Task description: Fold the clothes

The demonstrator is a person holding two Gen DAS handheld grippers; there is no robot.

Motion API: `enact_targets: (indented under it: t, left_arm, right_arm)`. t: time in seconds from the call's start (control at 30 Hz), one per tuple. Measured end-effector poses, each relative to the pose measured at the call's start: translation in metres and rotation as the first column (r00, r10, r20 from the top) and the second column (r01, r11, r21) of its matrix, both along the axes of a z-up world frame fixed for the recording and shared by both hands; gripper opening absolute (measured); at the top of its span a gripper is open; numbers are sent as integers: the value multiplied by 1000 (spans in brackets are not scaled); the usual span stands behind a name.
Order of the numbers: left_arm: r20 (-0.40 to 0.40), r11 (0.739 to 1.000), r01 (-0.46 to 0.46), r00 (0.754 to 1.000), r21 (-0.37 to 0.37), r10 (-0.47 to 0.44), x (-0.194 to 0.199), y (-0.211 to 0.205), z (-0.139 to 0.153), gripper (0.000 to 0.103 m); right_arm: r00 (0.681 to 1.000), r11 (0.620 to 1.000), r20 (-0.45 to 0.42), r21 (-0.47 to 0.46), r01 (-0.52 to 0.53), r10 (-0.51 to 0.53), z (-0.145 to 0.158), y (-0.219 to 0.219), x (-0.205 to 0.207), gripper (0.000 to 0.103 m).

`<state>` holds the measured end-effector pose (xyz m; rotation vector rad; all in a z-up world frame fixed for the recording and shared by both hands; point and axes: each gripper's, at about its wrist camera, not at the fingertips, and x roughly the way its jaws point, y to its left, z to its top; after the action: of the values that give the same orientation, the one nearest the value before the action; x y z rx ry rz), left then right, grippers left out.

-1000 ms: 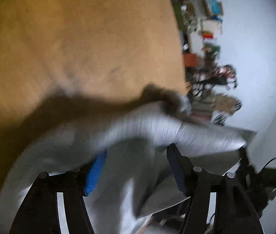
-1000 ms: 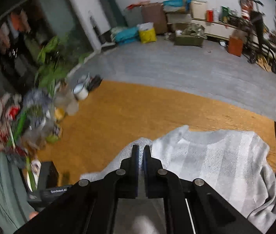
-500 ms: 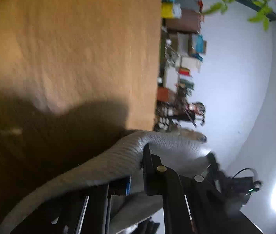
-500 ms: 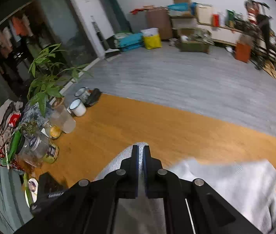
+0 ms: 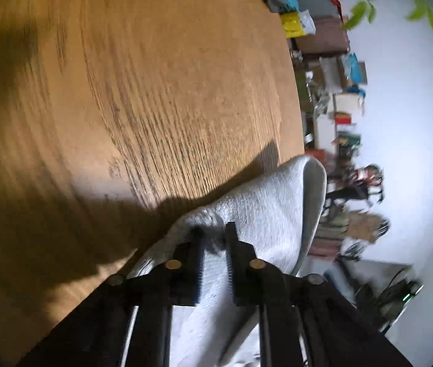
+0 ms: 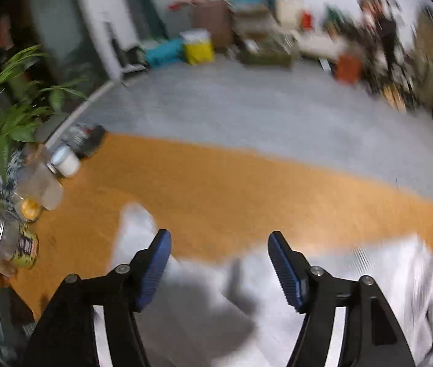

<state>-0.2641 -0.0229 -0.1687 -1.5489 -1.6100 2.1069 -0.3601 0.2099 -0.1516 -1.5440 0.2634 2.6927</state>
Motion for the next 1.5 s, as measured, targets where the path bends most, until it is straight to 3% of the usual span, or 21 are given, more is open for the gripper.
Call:
enact_targets:
  t: [0.03,0.17,0.27,0.4,0.47,0.5,0.53,0.57,0.63,0.73,0.8,0.9,1.0,1.07,1.1,1.17,1.23,1.27,1.37,1.43,1.5]
  left_arm:
    - [4,998,29,1000,-58,-29,1,0,9,30]
    - [15,984,101,995,-149,-100,15,3,27,50]
    - [35,969,150,989,-195,-146,33,8,33,53]
    - [74,960,209,977,-185,-199,48,24,33,53]
    - [78,960,228,973,-162,-218,49,30,33,53]
    - [86,956,242,969,-162,-231,51,33,33,53]
    - [90,954,251,967,-166,-239,54,34,35,53]
    - [88,952,253,966,-171,-241,56,35,36,53]
    - [85,949,258,965,-180,-246,59,36,38,53]
    - [86,946,271,962,-177,-260,60,35,40,53]
    - [87,948,263,964,-177,-251,62,33,42,53]
    - [83,953,245,969,-176,-234,67,27,46,53]
    - [76,957,231,972,-178,-221,68,23,50,53]
    - [83,953,236,971,-188,-224,66,24,51,53]
    - [88,950,244,969,-192,-231,65,25,51,53]
    - [105,942,273,961,-195,-257,62,28,50,53]
    - [109,939,282,958,-197,-265,61,29,50,53]
    - [109,938,283,958,-201,-266,63,26,50,53]
    - [118,934,282,958,-221,-261,60,30,50,53]
    - [125,935,280,958,-219,-258,58,34,48,53]
    - [123,937,275,960,-215,-253,59,33,48,53]
  right_arm:
    - [999,1000,35,-1,5,-5,-7,11,18,72]
    - [993,995,110,87,-47,37,-35,34,115,71]
    - [987,969,94,198,-148,132,-48,18,180,73]
    - [960,876,110,393,-281,258,-71,-18,224,79]
    - [966,895,118,365,-257,230,-74,-15,221,75]
    - [969,904,121,350,-245,216,-75,-14,219,63]
    - [971,913,126,336,-233,202,-77,-12,218,39]
    - [974,921,130,322,-220,188,-79,-11,216,1]
    - [979,935,133,298,-190,156,-77,-8,213,4]
    - [988,967,46,206,-151,144,-28,0,219,4]
    - [992,990,-50,91,-107,112,19,16,224,4]
    - [981,997,-186,-73,39,-52,98,66,233,4]
    - [944,978,-259,-16,207,-204,150,107,228,4]
    - [934,961,-252,43,272,-253,158,129,215,11]
    - [936,947,-200,79,311,-291,146,138,206,45]
    - [911,890,-52,200,411,-409,104,154,189,80]
    - [845,813,79,332,478,-529,62,170,172,63]
    - [826,803,125,350,482,-550,43,174,165,55]
    - [894,914,191,100,393,-405,-6,146,147,52]
    - [931,951,219,-35,308,-293,-32,113,122,52]
    - [957,971,214,-94,220,-196,-44,80,94,52]
